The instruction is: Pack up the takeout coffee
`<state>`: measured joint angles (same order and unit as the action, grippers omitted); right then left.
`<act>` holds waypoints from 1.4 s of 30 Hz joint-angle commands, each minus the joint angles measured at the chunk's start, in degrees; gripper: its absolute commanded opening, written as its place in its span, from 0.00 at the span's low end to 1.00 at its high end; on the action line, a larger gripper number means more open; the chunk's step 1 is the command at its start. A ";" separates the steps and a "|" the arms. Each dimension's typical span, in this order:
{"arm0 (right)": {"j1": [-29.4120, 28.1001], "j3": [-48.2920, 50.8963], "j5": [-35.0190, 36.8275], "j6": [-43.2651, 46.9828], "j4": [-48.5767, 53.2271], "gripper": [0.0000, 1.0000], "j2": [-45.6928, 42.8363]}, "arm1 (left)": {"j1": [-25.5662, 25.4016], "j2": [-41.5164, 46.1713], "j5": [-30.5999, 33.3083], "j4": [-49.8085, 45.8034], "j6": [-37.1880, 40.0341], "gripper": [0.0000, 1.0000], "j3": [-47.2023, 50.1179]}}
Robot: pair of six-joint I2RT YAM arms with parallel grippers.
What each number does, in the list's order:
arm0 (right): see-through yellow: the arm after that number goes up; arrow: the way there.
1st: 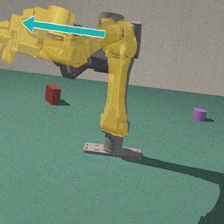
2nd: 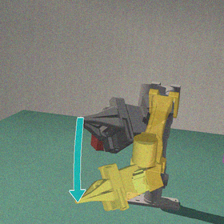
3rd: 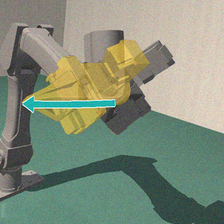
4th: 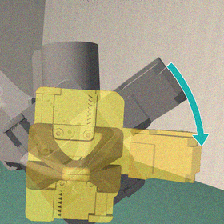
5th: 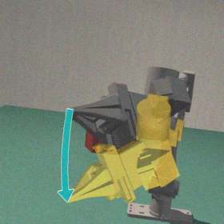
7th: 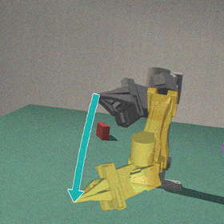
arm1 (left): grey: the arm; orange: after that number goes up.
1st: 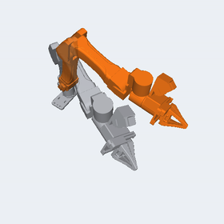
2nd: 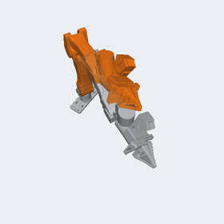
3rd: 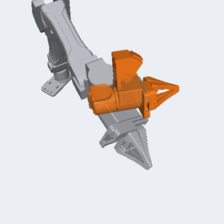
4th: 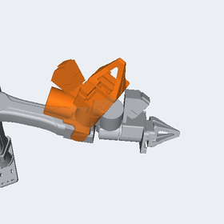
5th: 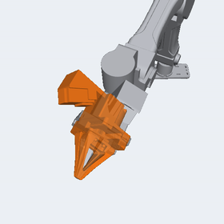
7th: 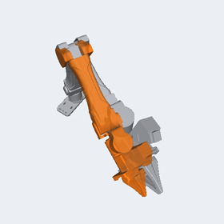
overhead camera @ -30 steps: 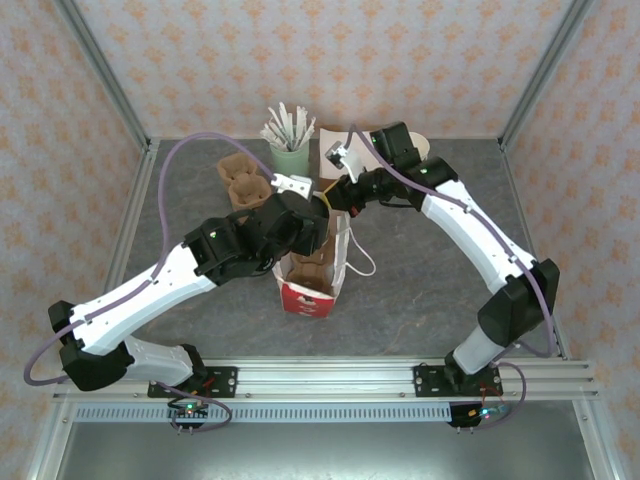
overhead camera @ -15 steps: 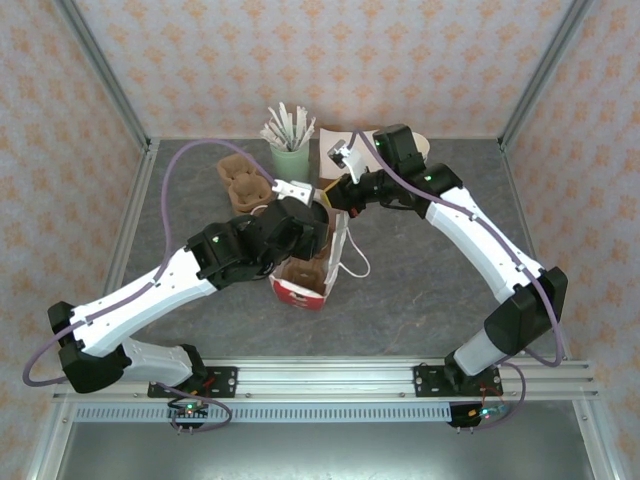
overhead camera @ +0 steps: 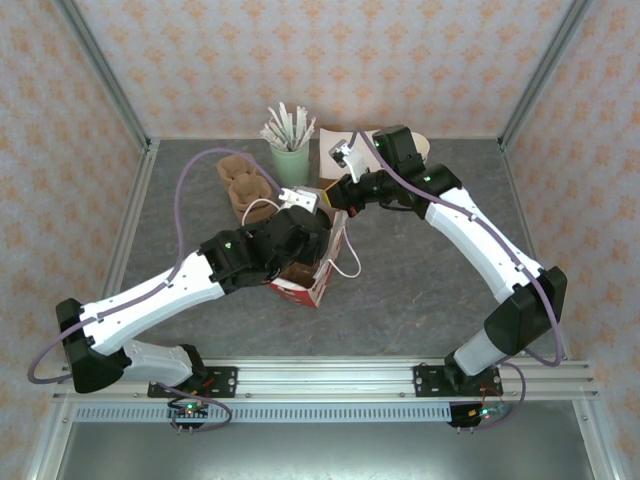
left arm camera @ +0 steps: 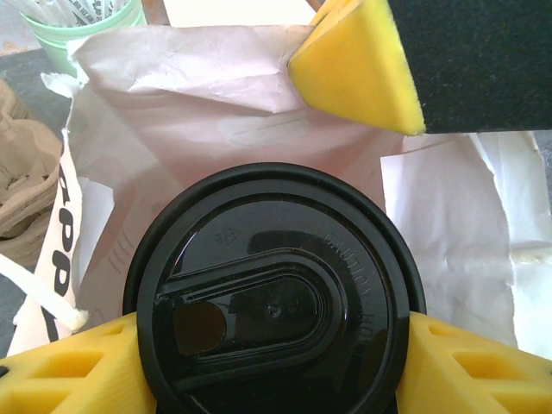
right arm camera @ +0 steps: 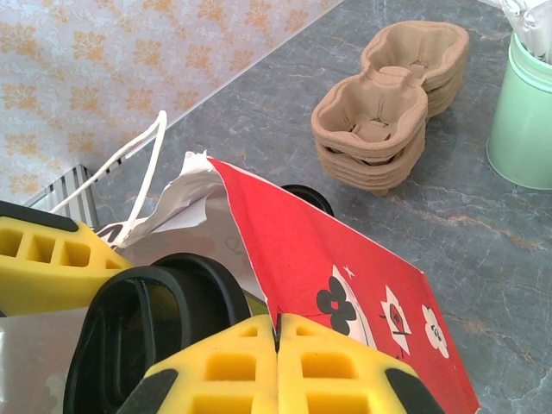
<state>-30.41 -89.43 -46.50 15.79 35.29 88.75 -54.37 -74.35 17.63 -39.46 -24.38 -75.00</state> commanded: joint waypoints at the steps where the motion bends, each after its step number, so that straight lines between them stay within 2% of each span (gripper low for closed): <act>1: -0.36 0.74 0.33 -1.50 -3.20 0.01 -1.49 | -0.30 -0.71 1.82 2.51 -0.53 0.64 1.38; 15: -0.03 2.55 2.03 -6.93 -6.37 0.01 -0.90 | 1.54 -1.59 1.14 6.74 -0.93 0.64 5.68; 25: 1.37 3.38 3.34 -10.49 -9.54 0.01 -0.99 | 2.16 -0.43 -0.84 5.12 -0.93 0.64 6.15; 33: 1.59 3.40 4.53 -9.36 -9.22 0.00 -0.93 | 2.58 1.52 0.00 3.67 -0.99 0.64 6.77; 42: 1.65 3.83 3.79 -7.58 -7.34 0.00 -1.30 | 5.51 -0.83 -0.89 4.52 -0.26 0.64 6.12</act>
<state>-29.08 -86.21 -42.59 6.90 29.08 88.75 -49.60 -74.30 16.88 -33.69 -24.56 -69.19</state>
